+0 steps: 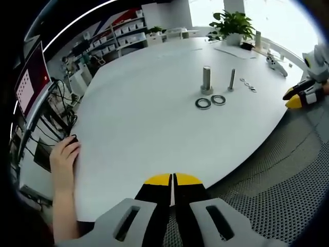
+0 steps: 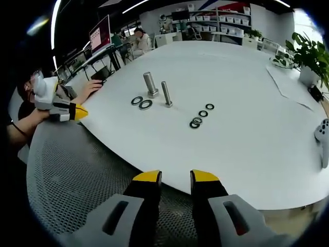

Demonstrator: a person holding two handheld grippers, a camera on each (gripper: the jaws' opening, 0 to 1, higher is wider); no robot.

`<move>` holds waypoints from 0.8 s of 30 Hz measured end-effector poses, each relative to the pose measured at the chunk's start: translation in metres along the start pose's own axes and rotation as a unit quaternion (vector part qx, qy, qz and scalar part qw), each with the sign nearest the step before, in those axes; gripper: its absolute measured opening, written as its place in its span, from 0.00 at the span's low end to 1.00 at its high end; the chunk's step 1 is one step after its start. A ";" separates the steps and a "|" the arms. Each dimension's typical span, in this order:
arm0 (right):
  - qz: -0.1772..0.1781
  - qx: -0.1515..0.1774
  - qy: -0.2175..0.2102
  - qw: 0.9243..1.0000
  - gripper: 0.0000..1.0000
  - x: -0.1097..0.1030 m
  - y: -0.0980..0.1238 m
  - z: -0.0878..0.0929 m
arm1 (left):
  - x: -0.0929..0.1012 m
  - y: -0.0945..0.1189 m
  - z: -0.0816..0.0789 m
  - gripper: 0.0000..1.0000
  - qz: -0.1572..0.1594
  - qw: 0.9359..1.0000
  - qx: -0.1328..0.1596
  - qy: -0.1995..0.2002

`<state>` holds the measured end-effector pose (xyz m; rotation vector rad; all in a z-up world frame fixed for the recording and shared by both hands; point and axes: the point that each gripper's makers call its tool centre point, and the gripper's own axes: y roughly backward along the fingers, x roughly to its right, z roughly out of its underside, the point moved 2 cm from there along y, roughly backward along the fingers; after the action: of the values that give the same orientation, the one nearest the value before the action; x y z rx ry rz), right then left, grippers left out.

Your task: Place the washer onto the threaded stud by aligning its center hole with the stud, sliding it down to the base, and recovering from edge contact or off-axis alignment until the washer reaches the visible bottom stop.

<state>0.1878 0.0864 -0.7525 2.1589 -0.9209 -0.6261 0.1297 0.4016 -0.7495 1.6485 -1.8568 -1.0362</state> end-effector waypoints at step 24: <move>0.002 0.003 -0.003 1.000 0.25 0.001 0.000 0.000 | 0.003 0.001 -0.002 0.00 0.009 1.000 0.006 0.000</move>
<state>0.1887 0.0857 -0.7522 2.1605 -0.9319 -0.6287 0.1300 0.3980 -0.7480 1.6366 -1.8786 -1.0204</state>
